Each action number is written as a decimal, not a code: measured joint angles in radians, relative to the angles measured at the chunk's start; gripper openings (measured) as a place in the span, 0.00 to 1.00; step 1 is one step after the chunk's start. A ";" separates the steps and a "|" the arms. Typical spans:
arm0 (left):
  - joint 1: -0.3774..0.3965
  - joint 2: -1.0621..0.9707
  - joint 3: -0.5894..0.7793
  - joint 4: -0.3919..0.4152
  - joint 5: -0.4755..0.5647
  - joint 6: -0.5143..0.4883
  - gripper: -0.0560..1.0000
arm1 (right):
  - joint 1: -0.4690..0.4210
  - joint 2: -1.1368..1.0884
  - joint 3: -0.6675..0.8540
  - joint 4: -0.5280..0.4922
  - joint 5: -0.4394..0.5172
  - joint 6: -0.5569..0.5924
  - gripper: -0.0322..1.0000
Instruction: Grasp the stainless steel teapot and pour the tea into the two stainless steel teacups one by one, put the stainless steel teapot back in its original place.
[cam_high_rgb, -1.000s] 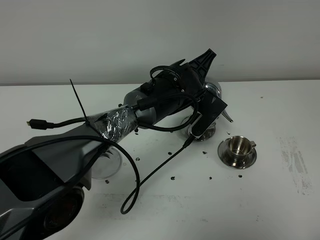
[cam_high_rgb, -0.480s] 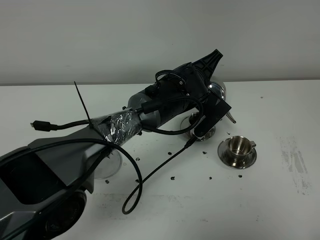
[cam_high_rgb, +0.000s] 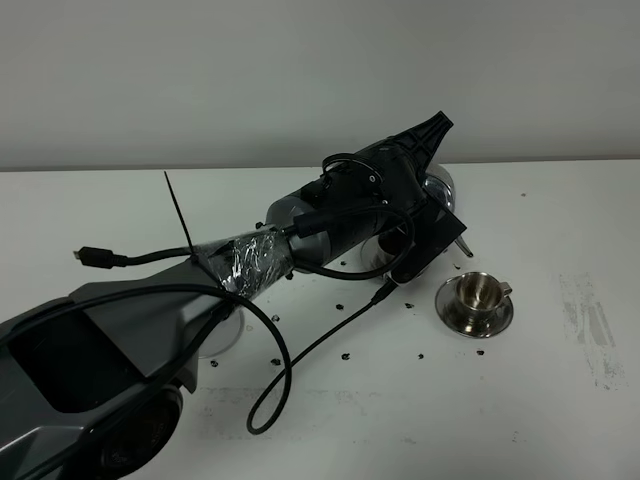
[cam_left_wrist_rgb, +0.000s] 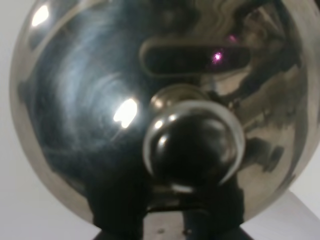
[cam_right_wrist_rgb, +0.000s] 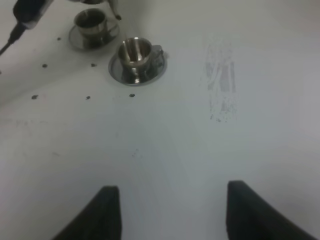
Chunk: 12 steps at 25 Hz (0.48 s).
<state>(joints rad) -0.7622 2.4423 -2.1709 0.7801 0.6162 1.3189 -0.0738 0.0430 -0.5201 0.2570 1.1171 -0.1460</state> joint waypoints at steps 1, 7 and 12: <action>0.000 0.000 0.000 0.004 0.000 0.001 0.22 | 0.000 0.000 0.000 0.000 0.000 0.000 0.48; -0.001 0.000 0.000 0.004 0.000 0.030 0.22 | 0.000 0.000 0.000 0.000 0.000 0.000 0.48; -0.001 0.000 0.000 0.004 0.000 0.050 0.22 | 0.000 0.000 0.000 0.000 0.000 0.000 0.48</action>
<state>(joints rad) -0.7632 2.4423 -2.1709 0.7842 0.6162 1.3687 -0.0738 0.0430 -0.5201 0.2570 1.1171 -0.1460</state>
